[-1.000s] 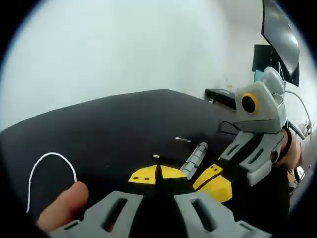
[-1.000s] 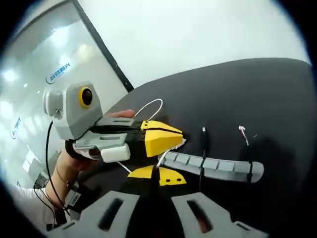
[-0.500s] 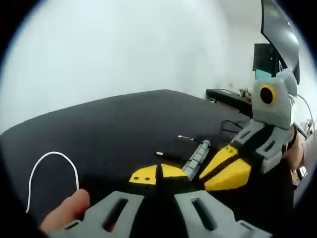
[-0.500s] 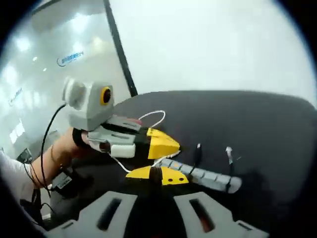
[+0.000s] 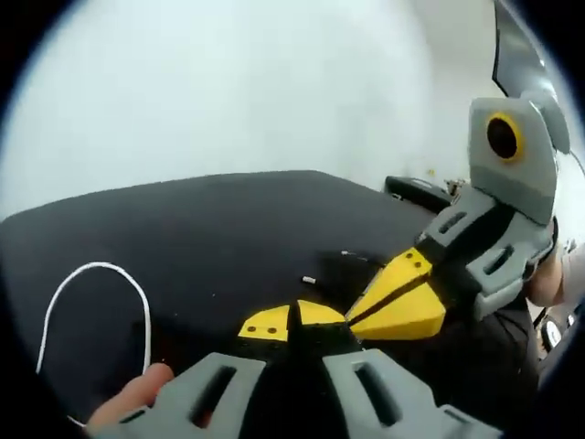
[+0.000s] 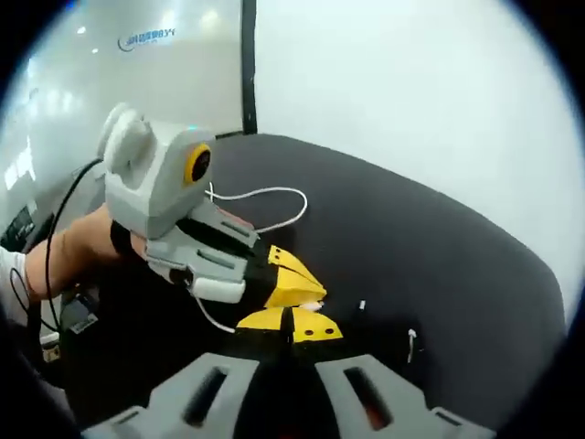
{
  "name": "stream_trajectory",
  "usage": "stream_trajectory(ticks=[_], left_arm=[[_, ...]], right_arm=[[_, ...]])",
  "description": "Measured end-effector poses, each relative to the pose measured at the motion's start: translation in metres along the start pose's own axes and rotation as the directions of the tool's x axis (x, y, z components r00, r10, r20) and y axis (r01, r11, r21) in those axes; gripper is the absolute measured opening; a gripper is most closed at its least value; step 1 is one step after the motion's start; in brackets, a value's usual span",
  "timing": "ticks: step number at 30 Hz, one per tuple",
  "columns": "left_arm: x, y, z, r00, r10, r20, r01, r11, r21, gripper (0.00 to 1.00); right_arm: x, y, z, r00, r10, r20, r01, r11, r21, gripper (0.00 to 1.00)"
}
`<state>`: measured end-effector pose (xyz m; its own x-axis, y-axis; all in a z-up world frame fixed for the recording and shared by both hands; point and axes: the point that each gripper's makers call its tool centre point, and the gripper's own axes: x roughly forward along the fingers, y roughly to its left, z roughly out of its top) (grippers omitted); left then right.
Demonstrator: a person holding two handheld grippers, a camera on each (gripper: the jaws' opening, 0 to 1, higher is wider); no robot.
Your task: Grab the wires, straighten them and put them on the rack
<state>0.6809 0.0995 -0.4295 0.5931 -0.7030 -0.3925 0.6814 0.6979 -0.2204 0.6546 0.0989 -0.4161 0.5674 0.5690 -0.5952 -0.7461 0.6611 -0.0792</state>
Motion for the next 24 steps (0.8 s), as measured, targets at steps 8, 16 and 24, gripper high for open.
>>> stream_trajectory(ticks=[8,16,24], left_arm=[[-0.003,-0.005,-0.002,1.0,0.01,0.0,-0.01,0.999,0.048,0.03],[-0.004,-0.01,-0.005,1.0,0.013,0.003,-0.013,0.998,0.06,0.03],[-0.004,-0.008,-0.004,0.999,0.033,0.012,-0.034,0.995,0.093,0.03]], right_arm=[[-0.004,0.002,0.011,0.997,0.023,0.069,-0.024,1.0,0.015,0.0],[0.003,0.006,0.005,1.0,0.002,0.007,-0.001,0.992,-0.129,0.0],[0.004,0.008,0.001,0.998,-0.022,-0.061,0.007,0.973,-0.232,0.0]])
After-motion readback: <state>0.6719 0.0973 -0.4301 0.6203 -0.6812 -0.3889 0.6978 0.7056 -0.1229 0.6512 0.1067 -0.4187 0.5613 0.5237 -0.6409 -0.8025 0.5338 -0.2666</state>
